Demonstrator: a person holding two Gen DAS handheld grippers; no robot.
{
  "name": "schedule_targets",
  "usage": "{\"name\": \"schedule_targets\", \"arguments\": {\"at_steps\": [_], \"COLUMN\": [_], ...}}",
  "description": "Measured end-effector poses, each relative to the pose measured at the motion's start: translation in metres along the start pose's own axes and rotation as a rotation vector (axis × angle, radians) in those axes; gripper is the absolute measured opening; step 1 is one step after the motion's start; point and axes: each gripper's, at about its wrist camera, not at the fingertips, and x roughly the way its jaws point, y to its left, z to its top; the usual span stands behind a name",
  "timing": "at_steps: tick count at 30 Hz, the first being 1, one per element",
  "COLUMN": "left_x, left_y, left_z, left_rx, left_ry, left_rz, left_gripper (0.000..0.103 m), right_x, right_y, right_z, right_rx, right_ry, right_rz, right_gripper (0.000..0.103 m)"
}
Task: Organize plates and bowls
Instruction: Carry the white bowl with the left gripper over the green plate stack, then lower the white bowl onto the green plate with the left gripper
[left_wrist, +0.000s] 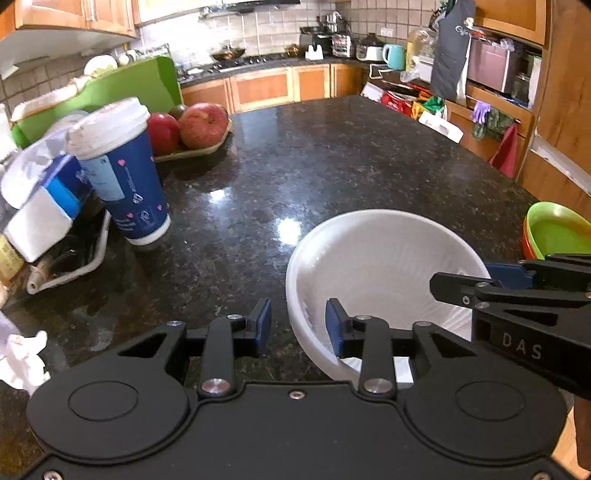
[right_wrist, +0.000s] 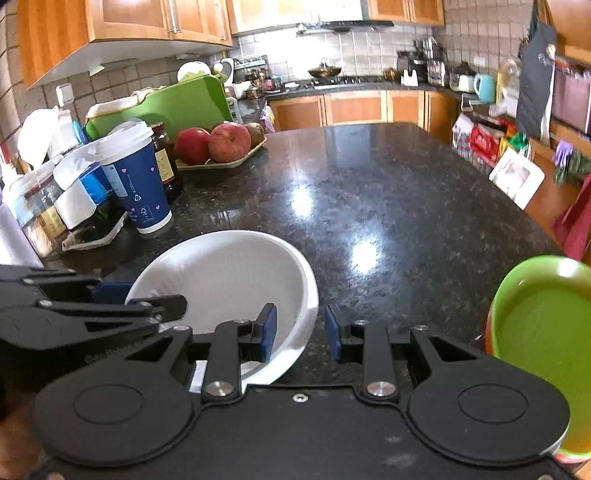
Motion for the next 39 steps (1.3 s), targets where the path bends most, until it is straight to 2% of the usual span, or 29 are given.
{"name": "schedule_targets", "arguments": {"at_steps": [6, 9, 20, 30, 39], "left_x": [0.006, 0.006, -0.017, -0.034, -0.023], "left_y": [0.003, 0.001, -0.021, -0.094, -0.167], "left_z": [-0.002, -0.003, 0.003, 0.019, 0.035], "left_rx": [-0.005, -0.001, -0.011, -0.007, -0.020], "left_ry": [0.025, 0.028, -0.010, -0.047, -0.019], "left_rz": [-0.056, -0.078, -0.075, -0.098, -0.137], "left_gripper": [0.041, 0.032, 0.032, 0.032, 0.032], "right_x": [0.004, 0.001, -0.038, -0.096, -0.127], "right_y": [-0.001, 0.002, -0.019, -0.085, -0.169], "right_z": [-0.004, -0.005, -0.005, -0.009, -0.011], "right_rx": [0.055, 0.064, 0.063, 0.030, 0.031], "right_ry": [-0.002, -0.015, -0.089, -0.166, -0.177], "right_rz": [-0.015, -0.012, -0.001, -0.063, -0.117], "right_gripper": [0.021, 0.020, 0.020, 0.020, 0.020]}}
